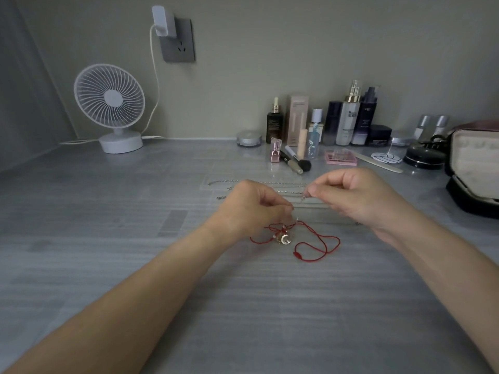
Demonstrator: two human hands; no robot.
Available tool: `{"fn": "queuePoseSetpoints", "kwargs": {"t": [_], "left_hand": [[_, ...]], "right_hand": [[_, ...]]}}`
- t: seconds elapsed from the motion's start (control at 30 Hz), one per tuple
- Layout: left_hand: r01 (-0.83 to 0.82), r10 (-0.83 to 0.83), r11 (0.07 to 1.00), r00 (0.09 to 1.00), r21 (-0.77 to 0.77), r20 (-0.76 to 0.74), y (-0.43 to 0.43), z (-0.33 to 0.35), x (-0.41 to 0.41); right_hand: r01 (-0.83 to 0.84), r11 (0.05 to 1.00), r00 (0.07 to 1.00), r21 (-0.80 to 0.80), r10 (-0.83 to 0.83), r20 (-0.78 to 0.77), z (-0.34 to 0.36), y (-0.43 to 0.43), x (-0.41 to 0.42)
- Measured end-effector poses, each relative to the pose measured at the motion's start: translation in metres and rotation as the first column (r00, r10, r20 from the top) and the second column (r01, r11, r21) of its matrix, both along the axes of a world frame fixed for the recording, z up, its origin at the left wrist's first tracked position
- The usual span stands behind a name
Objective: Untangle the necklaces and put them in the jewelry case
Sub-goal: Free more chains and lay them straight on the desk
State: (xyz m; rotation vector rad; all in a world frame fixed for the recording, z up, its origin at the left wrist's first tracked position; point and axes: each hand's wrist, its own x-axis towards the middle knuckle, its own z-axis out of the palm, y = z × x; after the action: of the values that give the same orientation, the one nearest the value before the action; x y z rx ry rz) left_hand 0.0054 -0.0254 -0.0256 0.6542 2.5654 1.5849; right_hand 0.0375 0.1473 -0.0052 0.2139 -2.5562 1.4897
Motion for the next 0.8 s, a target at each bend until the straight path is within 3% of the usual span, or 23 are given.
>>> {"fn": "queuePoseSetpoints", "kwargs": {"t": [0.13, 0.27, 0.4, 0.57, 0.8], "left_hand": [[-0.061, 0.061, 0.998, 0.997, -0.012, -0.049, -0.002, 0.005, 0.0], [-0.063, 0.06, 0.996, 0.997, 0.064, 0.047, -0.001, 0.008, 0.001], [-0.079, 0.057, 0.986, 0.987, 0.144, 0.152, 0.0, 0.011, 0.003], [-0.11, 0.096, 0.991, 0.981, 0.077, 0.172, -0.001, 0.01, 0.002], [0.04, -0.008, 0.989, 0.975, -0.14, 0.221, -0.009, 0.017, 0.008]], "right_hand": [[0.029, 0.976, 0.996, 0.214, -0.009, -0.092, -0.005, -0.002, -0.001], [0.014, 0.936, 0.996, 0.351, 0.017, -0.086, -0.01, -0.004, -0.002], [0.023, 0.966, 0.989, 0.259, 0.016, -0.147, -0.008, -0.003, -0.001], [0.071, 0.991, 0.972, 0.114, -0.043, -0.23, -0.003, -0.001, -0.001], [0.067, 0.973, 0.983, 0.219, -0.027, -0.179, -0.01, 0.0, -0.012]]}}
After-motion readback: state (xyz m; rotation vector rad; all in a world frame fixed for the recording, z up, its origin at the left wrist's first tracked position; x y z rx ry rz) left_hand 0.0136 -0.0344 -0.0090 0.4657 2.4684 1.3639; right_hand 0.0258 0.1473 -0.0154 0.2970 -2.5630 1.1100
